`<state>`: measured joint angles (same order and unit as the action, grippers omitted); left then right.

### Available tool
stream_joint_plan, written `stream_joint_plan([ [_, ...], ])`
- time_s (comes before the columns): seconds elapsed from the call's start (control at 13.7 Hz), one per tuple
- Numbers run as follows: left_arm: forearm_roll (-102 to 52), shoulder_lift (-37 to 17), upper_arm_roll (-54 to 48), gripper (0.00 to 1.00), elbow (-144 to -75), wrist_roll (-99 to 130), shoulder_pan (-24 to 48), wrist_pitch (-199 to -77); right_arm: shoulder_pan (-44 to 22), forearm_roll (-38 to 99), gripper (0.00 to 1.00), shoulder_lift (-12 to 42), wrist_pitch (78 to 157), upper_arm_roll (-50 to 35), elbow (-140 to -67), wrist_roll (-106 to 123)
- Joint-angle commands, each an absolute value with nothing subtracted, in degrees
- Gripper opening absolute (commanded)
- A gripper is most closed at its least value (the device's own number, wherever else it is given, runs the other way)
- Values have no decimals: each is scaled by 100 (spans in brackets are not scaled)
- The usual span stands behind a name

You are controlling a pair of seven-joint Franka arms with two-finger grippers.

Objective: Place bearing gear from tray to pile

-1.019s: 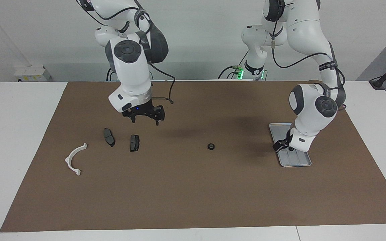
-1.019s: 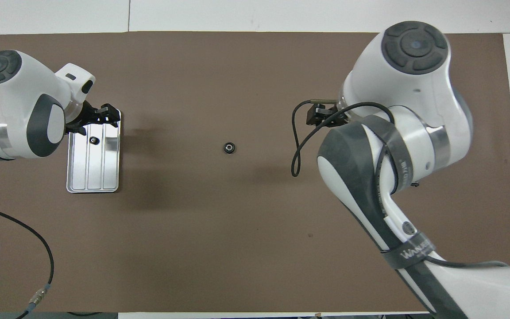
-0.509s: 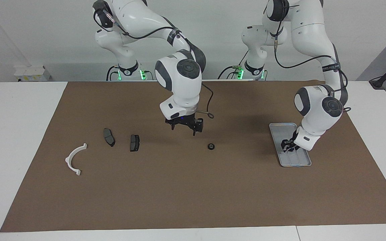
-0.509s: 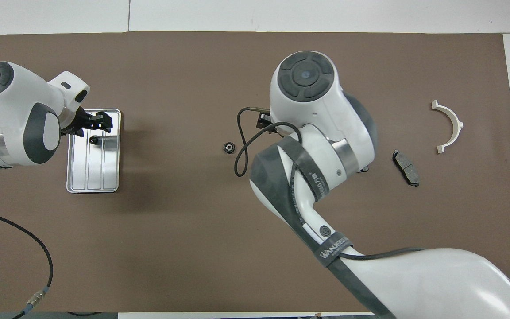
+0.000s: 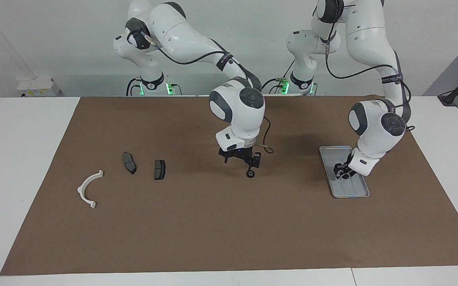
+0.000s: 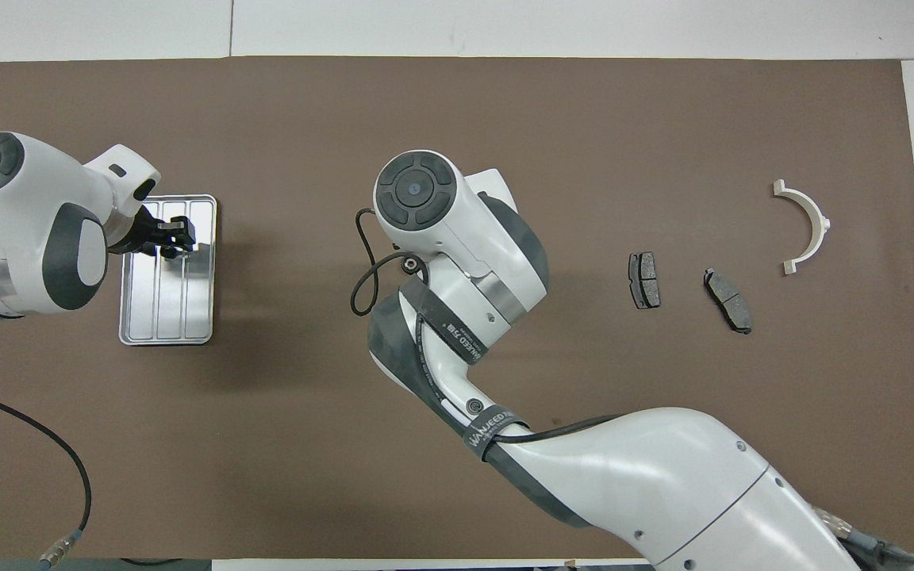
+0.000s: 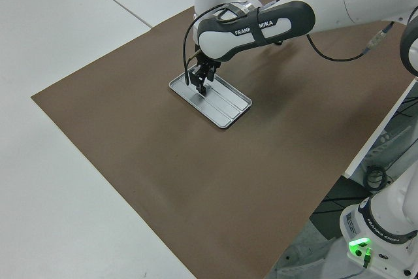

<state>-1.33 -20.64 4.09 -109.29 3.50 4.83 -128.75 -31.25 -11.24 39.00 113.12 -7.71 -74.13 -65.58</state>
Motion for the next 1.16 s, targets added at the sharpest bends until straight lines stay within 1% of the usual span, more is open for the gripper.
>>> stream_joint_plan([
  [0.0,-79,-1819,378,57,-11285,281,413,-13131,-3208,-1283,100,4218,11443,-774,-7154,-6864],
  [0.15,-79,-1819,360,54,-11311,273,325,-13131,-3217,-1283,99,4367,11645,-791,-7110,-7004],
  [0.36,-79,-1784,360,48,-11417,281,325,-13289,-3366,-1397,98,4578,11663,-782,-6944,-7145],
  [0.51,-79,-1784,360,47,-11426,281,316,-13307,-3392,-1511,97,4710,11680,-791,-6882,-7233],
  [0.73,-79,-1784,360,46,-11478,290,325,-13385,-3454,-1547,96,4772,11786,-791,-6873,-7277],
  [0.8,-79,-1784,360,41,-11557,290,325,-13473,-3463,-1547,95,4790,11856,-791,-6873,-7295],
  [0.87,-79,-1784,360,30,-11627,290,325,-13604,-3463,-1547,95,4807,11865,-791,-6882,-7286],
  [0.95,-79,-1784,360,10,-11654,290,325,-13632,-3437,-1547,94,4808,11865,-791,-6882,-7286],
  [1.02,-79,-1784,360,0,-11646,290,316,-13623,-3393,-1590,93,4808,11865,-791,-6882,-7277],
  [1.09,-79,-1784,360,0,-11628,290,316,-13588,-3393,-1626,91,4808,11874,-800,-6882,-7286],
])
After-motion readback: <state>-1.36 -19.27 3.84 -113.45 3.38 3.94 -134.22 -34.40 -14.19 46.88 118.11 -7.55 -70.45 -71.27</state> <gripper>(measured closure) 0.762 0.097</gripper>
